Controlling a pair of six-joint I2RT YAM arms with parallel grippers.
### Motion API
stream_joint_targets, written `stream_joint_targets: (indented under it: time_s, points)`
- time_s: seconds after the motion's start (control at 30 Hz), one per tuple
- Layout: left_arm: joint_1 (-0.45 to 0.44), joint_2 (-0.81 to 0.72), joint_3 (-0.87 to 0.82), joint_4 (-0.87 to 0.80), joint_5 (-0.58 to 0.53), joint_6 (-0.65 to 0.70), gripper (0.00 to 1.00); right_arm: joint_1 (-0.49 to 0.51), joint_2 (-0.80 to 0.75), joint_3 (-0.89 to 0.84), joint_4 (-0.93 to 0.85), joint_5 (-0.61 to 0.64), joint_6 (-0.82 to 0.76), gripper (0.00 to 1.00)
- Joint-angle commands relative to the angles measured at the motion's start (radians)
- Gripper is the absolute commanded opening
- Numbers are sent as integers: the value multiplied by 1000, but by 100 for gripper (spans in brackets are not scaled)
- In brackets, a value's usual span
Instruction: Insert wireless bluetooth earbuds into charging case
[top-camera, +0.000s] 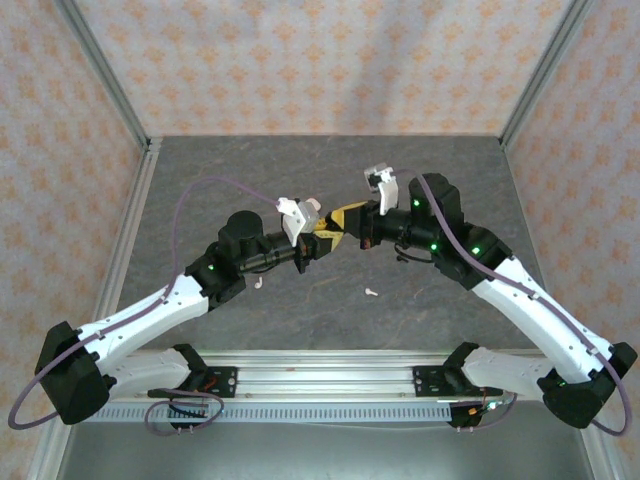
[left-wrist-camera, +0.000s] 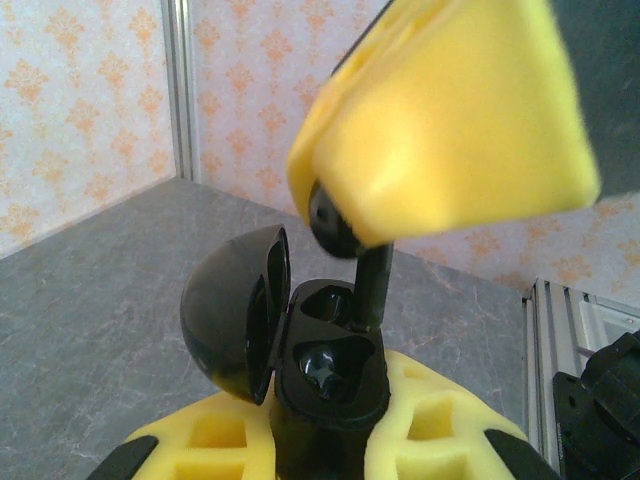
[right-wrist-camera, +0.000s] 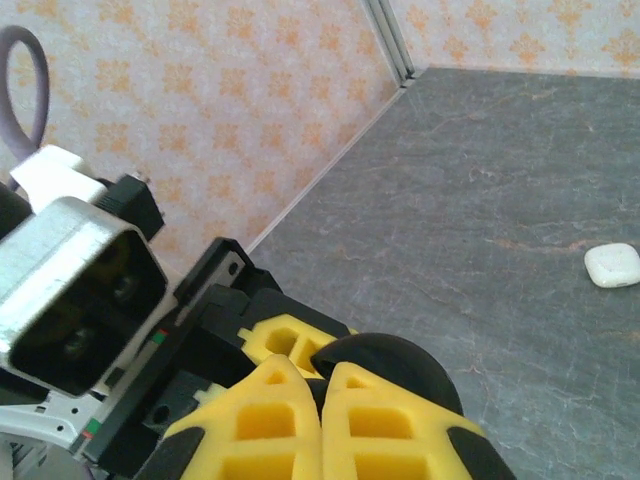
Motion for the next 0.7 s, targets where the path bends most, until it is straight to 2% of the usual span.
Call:
stream_joint_targets:
  time_s: [0.0, 0.47, 0.67]
  points:
    - [-5, -4, 30, 65, -7, -17, 0, 5, -4, -14, 4, -6, -29, 6]
    - [-5, -11, 33, 62, -6, -19, 0, 5, 7, -13, -33, -58, -54, 7]
    - [-5, -8, 36, 62, -3, -19, 0, 11, 14, -7, -55, -57, -62, 11]
